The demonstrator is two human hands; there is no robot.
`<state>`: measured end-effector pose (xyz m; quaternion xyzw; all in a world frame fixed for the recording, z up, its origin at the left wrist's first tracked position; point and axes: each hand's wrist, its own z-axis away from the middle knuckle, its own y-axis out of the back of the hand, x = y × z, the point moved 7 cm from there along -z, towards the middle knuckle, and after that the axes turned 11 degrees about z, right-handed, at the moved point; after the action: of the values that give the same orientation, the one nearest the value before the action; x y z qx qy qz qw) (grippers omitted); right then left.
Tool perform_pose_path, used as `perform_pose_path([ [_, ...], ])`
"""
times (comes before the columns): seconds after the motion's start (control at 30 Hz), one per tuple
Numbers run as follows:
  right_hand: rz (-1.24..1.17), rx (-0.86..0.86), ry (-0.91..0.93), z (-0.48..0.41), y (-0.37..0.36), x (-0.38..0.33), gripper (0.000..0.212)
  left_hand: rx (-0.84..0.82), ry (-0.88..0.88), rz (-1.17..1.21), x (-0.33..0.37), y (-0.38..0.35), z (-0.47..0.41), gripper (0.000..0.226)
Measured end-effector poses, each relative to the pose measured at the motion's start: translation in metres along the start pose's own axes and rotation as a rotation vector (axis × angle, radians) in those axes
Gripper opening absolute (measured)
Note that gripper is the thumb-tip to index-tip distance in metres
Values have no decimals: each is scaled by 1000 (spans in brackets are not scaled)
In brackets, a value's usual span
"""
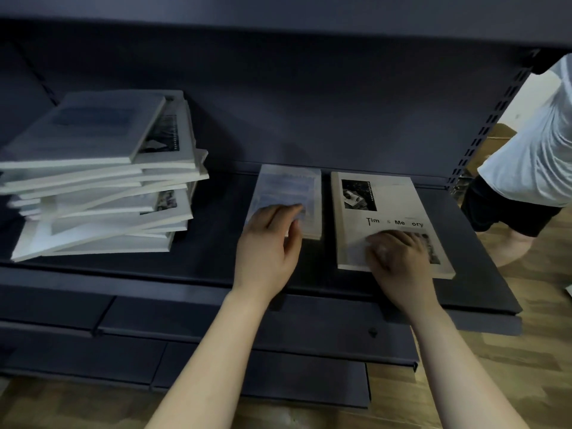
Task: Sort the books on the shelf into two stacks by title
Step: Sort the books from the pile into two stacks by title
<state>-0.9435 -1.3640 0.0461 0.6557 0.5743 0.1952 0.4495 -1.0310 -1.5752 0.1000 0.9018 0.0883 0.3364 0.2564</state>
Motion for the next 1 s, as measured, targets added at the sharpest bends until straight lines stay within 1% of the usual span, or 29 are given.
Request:
perform_pose_path([
  [0.1, -19, -16, 82, -5, -15, -35, 15, 94, -67, 7, 8, 31, -12, 28],
  [0.27, -61, -73, 144, -13, -43, -84, 17, 248, -150, -34, 10, 97, -26, 24],
  [0.4, -17, -69, 137, -13, -56, -106, 16, 369, -135, -106, -6, 149, -34, 19],
  [0.57, 37, -20, 79, -10, -57, -127, 15, 415, -39, -178, -35, 202, -44, 19],
  [0.8, 25, -116, 67, -7, -75, -149, 15, 470, 112, -220, -72, 257, -49, 25],
  [0.87, 42, -120, 55, -5, -77, -151, 16, 473, 192, -267, -83, 265, -49, 29],
  [0.93, 51, -112, 40, -5, -78, -151, 16, 433, 288, -371, -99, 270, -50, 33],
  [1.0, 58, -94, 32, -4, -78, -153, 17, 351, 379, -458, -115, 272, -51, 42],
])
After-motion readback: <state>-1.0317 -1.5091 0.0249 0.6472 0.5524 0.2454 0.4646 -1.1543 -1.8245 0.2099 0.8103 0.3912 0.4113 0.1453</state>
